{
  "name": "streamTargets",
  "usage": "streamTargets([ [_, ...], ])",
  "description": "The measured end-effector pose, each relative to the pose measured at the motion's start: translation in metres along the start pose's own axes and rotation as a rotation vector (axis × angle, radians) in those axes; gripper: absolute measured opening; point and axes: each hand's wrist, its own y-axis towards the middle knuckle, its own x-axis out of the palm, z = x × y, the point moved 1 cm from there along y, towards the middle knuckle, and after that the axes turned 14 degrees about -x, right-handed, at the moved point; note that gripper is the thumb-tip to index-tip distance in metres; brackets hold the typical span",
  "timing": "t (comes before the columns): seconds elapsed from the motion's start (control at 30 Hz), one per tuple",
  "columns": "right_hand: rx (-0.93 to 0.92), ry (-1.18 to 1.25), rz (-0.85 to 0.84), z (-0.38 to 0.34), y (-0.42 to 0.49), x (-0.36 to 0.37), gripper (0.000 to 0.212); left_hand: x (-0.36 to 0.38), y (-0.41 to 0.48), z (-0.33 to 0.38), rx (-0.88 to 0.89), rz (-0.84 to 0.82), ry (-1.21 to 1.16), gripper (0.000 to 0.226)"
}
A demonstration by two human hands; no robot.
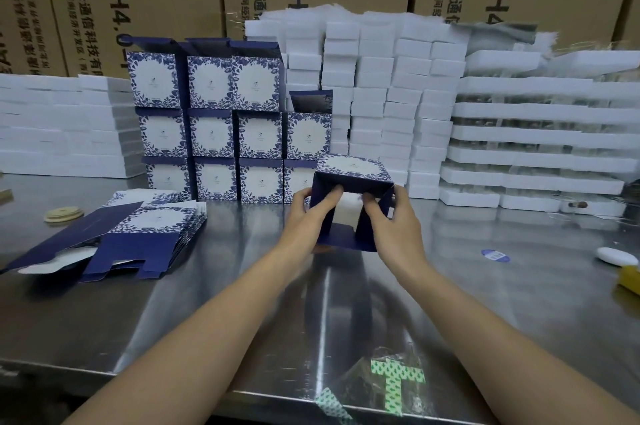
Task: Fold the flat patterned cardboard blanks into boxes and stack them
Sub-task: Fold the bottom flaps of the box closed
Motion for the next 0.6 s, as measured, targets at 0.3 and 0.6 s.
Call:
streamTargets([
  [0.3,-0.027,-0.016,-0.017,0.009,0.003,-0.003,0.026,0.003,0.009,-0.005,0.071,0.165,0.215,0.031],
  [0.6,0.083,0.098,-0.121,0.011,0.005,-0.006,0.044,-0.007,0.016,0.003,-0.133,0.019,0.179,0.026],
])
